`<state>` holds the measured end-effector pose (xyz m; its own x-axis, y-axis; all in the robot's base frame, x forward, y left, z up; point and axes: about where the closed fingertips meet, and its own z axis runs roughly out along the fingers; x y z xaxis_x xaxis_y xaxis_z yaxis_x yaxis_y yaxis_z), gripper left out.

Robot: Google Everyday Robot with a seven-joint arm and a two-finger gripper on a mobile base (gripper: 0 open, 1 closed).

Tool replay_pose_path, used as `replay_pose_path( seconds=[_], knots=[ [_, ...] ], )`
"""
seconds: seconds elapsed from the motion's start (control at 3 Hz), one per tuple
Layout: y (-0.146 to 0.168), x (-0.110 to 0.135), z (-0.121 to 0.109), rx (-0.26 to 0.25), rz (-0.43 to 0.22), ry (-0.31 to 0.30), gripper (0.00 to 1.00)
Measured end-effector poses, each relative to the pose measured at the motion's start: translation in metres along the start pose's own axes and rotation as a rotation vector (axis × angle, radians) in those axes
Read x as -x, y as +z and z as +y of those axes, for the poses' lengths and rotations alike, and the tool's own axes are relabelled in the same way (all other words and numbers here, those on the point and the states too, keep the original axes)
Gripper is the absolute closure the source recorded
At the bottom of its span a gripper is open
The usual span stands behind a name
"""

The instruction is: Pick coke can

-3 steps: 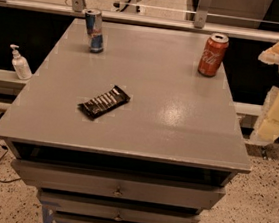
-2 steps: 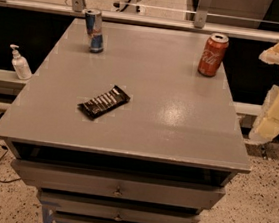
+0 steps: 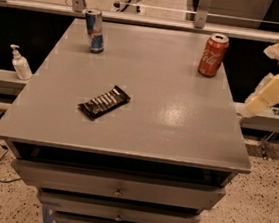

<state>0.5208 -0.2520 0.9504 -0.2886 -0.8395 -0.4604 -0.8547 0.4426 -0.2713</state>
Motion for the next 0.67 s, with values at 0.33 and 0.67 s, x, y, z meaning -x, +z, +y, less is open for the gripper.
replay_pose_path(
  seconds=[0.33, 0.67],
  knots=[
    [0.023, -0.002, -0.061, -0.078, -0.1, 0.095, 0.0],
    [0.045, 0.0, -0.106, -0.1, -0.204, 0.182, 0.0]
  ],
)
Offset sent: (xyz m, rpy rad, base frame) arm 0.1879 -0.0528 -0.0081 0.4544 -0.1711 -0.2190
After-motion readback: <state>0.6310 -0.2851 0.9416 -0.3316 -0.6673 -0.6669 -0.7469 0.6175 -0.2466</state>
